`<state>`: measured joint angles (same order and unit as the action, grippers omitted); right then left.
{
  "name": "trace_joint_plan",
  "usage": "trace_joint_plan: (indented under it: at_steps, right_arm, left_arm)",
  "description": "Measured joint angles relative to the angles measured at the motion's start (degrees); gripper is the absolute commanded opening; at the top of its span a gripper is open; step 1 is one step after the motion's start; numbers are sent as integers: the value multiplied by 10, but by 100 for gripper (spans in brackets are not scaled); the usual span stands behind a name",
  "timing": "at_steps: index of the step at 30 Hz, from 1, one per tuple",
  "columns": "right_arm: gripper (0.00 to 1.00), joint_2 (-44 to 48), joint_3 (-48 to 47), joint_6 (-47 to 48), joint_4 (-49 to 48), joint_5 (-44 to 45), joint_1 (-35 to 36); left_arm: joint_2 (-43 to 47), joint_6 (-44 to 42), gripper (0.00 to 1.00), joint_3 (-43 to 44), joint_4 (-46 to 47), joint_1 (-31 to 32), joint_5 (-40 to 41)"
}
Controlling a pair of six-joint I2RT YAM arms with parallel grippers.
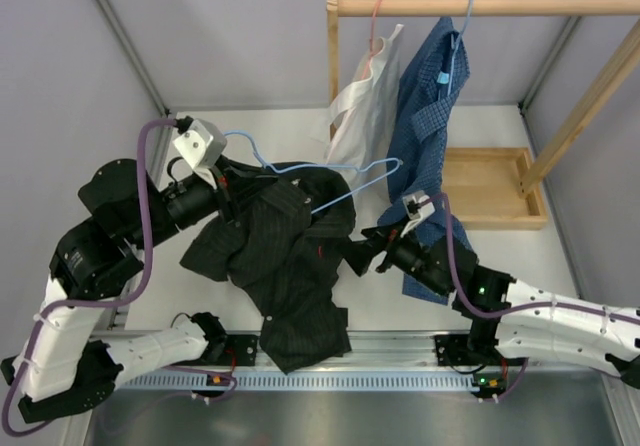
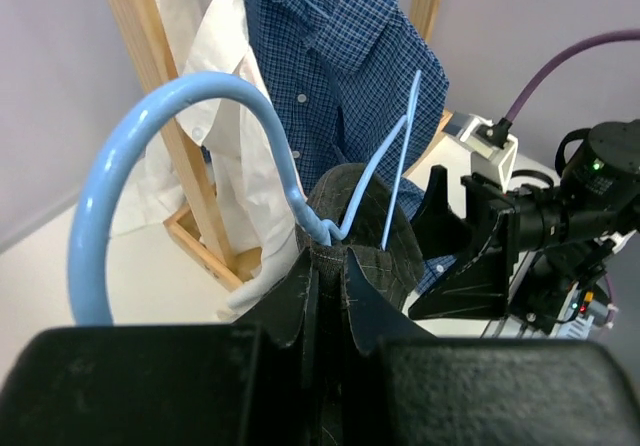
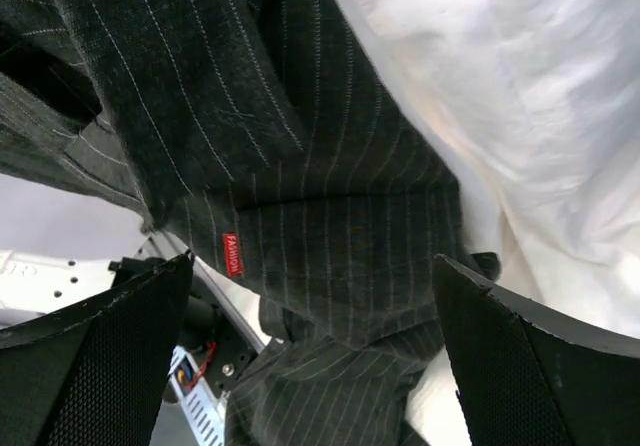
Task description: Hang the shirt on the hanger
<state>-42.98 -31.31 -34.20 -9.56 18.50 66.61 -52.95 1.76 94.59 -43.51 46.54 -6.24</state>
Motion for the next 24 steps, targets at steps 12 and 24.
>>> trace_joint_plan:
  at_steps: [12, 24]
  right_arm:
    - [75, -5, -17, -3, -102, -41, 0]
    - [66, -18, -17, -11, -149, -20, 0]
  left_arm:
    - [18, 51, 0, -6, -2, 0, 37]
    - [26, 77, 0, -39, -3, 0, 44]
